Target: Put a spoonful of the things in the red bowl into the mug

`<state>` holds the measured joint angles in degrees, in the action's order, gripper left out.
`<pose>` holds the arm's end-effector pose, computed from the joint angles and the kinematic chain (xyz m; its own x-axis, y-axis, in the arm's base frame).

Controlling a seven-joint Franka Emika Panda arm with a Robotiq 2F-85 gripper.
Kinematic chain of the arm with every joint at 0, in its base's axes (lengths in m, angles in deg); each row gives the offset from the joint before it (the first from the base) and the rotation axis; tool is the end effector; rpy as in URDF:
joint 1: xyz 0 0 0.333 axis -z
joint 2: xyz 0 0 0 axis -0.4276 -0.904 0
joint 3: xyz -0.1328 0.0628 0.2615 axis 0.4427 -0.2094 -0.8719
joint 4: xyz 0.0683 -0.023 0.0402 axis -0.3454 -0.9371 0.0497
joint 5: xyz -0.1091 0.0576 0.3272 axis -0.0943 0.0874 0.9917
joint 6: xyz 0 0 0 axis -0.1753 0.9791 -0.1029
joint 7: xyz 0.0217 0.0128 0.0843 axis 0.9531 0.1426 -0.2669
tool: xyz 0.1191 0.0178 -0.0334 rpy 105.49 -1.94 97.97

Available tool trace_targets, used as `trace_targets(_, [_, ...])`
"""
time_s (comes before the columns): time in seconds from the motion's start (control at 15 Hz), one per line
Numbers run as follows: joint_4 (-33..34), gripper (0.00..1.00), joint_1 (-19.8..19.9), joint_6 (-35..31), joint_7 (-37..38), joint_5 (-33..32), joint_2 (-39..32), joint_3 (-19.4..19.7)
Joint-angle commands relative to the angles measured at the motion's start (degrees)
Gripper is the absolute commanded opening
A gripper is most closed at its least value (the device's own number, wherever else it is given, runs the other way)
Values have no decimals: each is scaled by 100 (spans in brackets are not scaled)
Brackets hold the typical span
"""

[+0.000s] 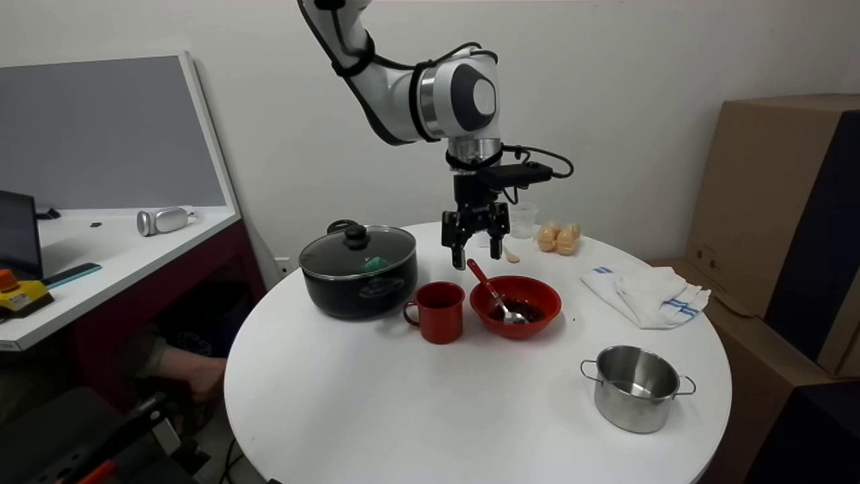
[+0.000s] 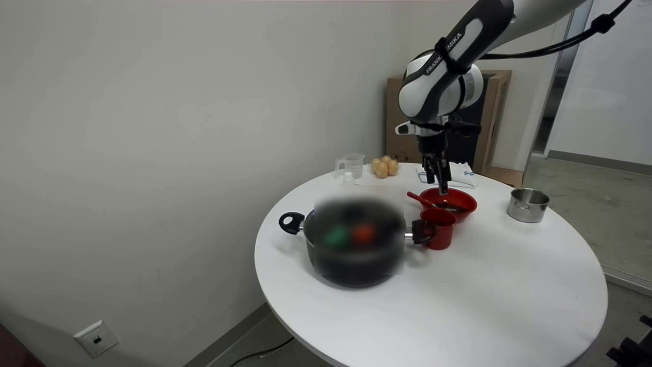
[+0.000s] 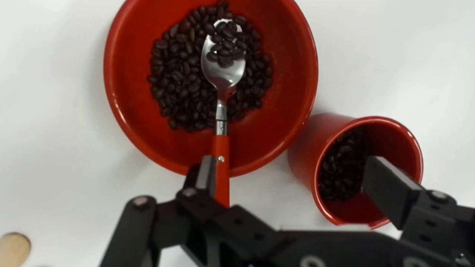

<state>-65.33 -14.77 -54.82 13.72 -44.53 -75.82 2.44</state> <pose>0.6357 -0.0973 0.1655 0.3408 0.9215 -0.1862 0.9253 -0.3638 -0.1069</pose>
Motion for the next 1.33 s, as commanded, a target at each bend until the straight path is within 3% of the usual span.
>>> trace_targets(0.0, [204,100,40,140,-356,117,-75,35])
trace_targets(0.67, [1188,100,-517,265,45,97,-970,36])
trace_targets(1.27, [1942,100,-534,511,128,229,-1522,2])
